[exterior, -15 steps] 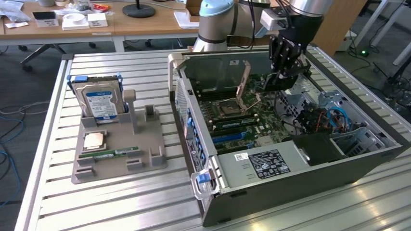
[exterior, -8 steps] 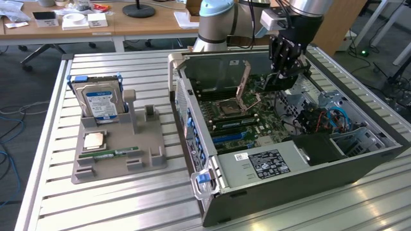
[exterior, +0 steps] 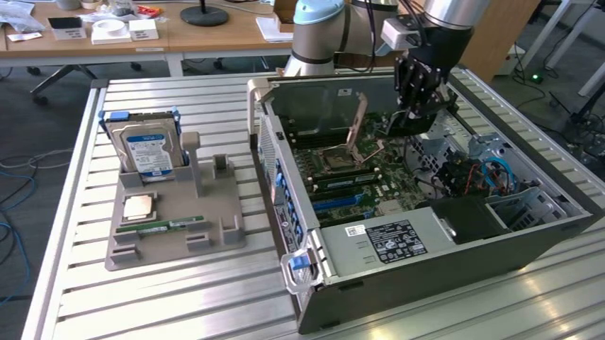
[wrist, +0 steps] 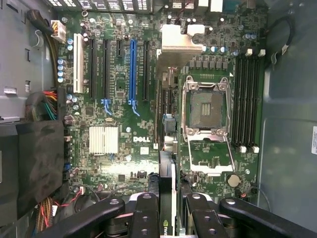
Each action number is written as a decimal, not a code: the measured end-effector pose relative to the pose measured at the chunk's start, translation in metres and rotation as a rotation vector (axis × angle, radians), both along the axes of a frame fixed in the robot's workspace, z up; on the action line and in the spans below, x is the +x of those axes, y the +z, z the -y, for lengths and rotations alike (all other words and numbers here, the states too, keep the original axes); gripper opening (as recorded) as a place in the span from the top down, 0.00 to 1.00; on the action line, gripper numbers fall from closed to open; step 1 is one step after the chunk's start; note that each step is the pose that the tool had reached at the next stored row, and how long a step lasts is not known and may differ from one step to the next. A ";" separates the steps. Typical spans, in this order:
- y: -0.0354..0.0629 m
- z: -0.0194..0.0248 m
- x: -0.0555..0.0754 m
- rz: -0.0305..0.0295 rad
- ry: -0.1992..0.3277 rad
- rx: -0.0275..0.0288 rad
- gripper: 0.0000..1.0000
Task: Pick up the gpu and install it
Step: 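Insert the gpu into the slot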
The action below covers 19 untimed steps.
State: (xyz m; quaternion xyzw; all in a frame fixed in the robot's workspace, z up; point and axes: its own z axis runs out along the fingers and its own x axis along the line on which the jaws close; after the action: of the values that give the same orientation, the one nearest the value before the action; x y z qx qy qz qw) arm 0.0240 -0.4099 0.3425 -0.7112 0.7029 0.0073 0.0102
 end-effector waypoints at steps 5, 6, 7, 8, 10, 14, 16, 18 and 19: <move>-0.0047 0.0000 -0.001 0.0001 0.000 -0.0001 0.74; -0.0047 0.0000 -0.001 0.0001 0.000 -0.0002 0.74; -0.0047 0.0000 -0.001 0.0000 0.000 -0.0002 0.74; -0.0047 0.0000 -0.001 0.0001 0.000 -0.0003 0.74; -0.0048 0.0001 -0.002 0.0005 0.000 -0.0001 0.74; -0.0049 0.0008 -0.004 0.0019 0.000 0.0003 0.74; -0.0048 0.0020 -0.004 0.0018 -0.006 0.0000 0.74; -0.0048 0.0029 -0.004 0.0018 -0.017 0.0000 0.74; -0.0048 0.0033 -0.004 0.0018 -0.023 0.0000 0.74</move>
State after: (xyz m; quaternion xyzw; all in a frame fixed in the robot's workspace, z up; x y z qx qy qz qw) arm 0.0201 -0.4132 0.3377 -0.7030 0.7111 0.0066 0.0109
